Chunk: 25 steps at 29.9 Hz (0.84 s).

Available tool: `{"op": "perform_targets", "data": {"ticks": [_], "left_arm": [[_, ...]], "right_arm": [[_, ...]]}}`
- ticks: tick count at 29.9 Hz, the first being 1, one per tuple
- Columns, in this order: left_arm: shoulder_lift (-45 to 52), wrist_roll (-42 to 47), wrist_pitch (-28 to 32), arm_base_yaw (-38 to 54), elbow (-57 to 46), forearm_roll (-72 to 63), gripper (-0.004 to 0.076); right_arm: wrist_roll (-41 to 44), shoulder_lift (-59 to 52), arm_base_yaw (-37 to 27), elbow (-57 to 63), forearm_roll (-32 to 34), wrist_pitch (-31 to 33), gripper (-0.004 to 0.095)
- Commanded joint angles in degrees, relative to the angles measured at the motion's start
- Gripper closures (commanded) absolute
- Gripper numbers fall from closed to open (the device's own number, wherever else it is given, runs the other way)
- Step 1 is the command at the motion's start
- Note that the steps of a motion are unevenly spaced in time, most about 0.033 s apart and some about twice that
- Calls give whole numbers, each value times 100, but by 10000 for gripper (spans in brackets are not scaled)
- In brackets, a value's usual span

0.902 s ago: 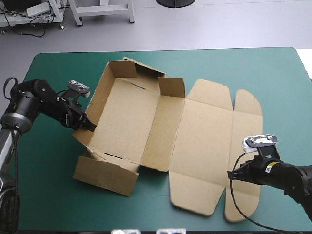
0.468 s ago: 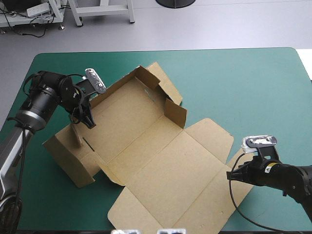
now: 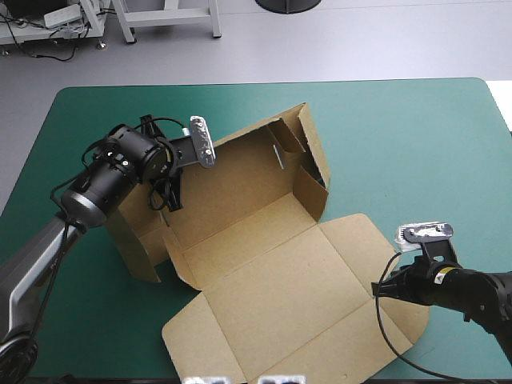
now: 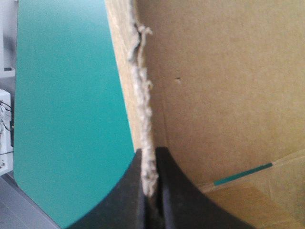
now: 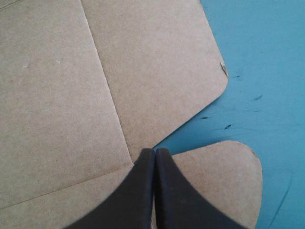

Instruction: Fold the box

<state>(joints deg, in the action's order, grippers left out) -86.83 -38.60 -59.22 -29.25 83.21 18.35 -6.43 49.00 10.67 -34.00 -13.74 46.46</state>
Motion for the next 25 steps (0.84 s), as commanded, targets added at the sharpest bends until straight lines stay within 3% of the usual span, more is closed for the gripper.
{"op": "perform_targets", "data": {"ticks": [1,9,18,25], "left_arm": [[251,-13,47,-467,191,253,729],[582,-28,31,-811,-374,399,729],[1604,-7,1141,-820,-1825,703,729],[1657,371,1543,-1416,-2301,1654,729]], "right_arm": [[-146,-44,-27,-159,-152,-304,932],[-449,-9,-27,-216,-462,-308,931],[-1009,611,-27,-562,-1145,-385,925],[-1043,1038,-27,-1490,-1061,-226,925]]}}
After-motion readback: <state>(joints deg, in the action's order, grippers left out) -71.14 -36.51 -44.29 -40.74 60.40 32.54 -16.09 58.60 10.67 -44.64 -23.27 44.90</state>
